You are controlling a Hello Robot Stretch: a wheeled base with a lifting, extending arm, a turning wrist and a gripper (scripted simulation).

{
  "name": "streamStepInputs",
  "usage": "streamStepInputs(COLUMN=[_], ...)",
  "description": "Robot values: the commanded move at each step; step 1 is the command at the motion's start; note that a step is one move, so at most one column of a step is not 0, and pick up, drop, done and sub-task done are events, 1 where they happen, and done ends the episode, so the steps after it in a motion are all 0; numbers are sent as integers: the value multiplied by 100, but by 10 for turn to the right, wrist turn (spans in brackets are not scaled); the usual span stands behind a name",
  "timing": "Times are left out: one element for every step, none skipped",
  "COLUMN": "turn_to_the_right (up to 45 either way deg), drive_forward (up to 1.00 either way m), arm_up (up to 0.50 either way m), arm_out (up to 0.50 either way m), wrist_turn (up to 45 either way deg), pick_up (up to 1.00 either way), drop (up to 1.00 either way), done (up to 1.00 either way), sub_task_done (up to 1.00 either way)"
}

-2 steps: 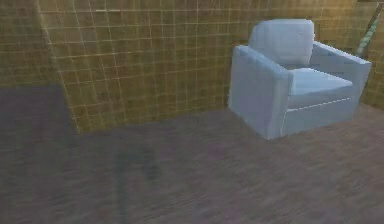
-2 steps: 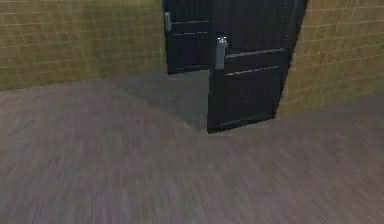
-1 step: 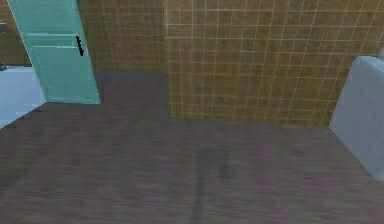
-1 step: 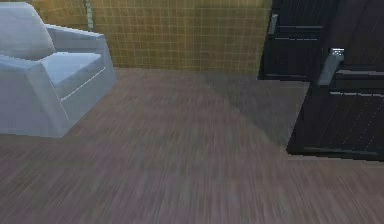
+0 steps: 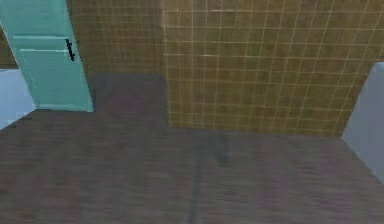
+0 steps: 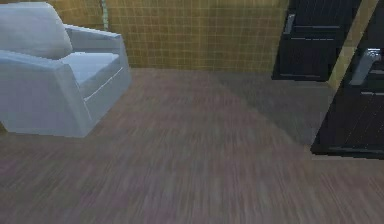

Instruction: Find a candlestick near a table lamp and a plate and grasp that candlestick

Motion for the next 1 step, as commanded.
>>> streamStepInputs(turn_to_the_right=[-420], drive_forward=[0], arm_up=[0], arm_out=[0], wrist_turn=[0], pick_up=[0], drop=[0], done=[0], sub_task_done=[0])
